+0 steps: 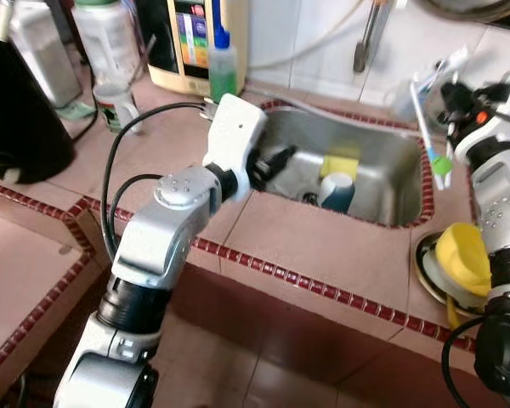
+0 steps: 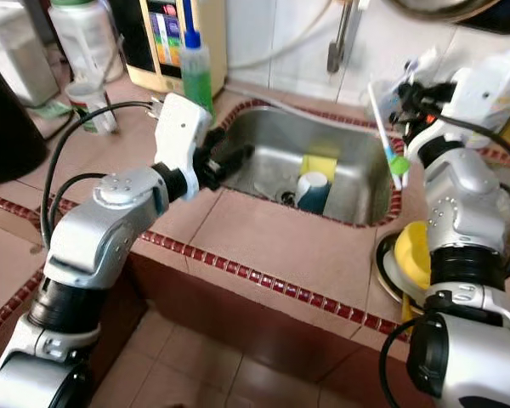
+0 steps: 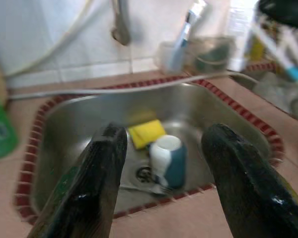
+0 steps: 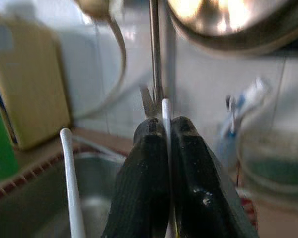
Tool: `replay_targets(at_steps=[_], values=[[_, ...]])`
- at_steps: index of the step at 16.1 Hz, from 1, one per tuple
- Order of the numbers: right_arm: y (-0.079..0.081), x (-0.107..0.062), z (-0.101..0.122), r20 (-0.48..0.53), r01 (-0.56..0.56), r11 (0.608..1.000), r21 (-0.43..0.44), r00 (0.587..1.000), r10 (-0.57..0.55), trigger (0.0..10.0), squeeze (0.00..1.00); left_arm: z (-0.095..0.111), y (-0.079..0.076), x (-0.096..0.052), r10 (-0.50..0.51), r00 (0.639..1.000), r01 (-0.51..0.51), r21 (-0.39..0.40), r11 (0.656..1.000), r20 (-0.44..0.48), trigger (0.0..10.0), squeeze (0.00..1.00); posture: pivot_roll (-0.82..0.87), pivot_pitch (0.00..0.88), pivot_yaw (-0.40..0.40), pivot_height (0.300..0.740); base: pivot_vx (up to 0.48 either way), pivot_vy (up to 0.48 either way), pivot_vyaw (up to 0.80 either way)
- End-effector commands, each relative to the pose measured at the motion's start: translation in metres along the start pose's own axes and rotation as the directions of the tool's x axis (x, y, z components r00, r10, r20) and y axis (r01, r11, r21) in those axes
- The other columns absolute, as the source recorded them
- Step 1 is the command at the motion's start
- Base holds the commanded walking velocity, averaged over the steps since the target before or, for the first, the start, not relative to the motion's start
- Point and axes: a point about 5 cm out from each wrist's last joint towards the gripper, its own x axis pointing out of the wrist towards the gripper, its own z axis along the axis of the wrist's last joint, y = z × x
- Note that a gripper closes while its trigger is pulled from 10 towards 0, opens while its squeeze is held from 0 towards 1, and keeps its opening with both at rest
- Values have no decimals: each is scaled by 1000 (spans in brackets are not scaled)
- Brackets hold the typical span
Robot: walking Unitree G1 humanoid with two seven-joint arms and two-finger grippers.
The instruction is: Kitchen organization
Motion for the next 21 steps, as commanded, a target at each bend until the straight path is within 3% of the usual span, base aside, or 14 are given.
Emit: replay_targets(at_steps=[1, 6, 9, 18, 19, 21], values=[[-3, 3, 8, 13, 3, 1000, -19, 1000, -3, 10000, 0, 2, -8, -4, -40, 999, 40, 5, 999, -5, 10000, 0, -50, 253, 30, 740, 0, 0, 0], [-6, 6, 1, -24, 8, 1000, -14, 1000, -8, 10000, 0, 4, -28, -20, -114, 992, 113, -30, 993, -45, 10000, 0, -29, 314, 44, 740, 0, 0, 0], [-7, 10, -3, -47, 23, 999, 45, 999, -21, 10000, 0, 7, -42, -27, -183, 982, 180, -51, 982, -47, 10000, 0, -16, 327, 49, 740, 0, 0, 0], [-9, 17, -4, -74, 58, 993, 104, 996, -50, 10000, 0, 13, -58, -35, -233, 971, 231, -56, 971, -43, 10000, 0, 6, 317, 44, 740, 0, 0, 0], [-9, 17, -4, -77, 61, 993, 104, 996, -53, 10000, 122, 13, -58, -35, -233, 972, 230, -57, 972, -43, 10000, 0, 7, 319, 43, 740, 0, 0, 0], [-8, 18, -5, -83, 49, 990, 130, 996, -39, 10000, 1000, 14, -58, -35, -231, 972, 229, -56, 972, -44, 10000, 0, 8, 318, 42, 740, 0, 0, 0]])
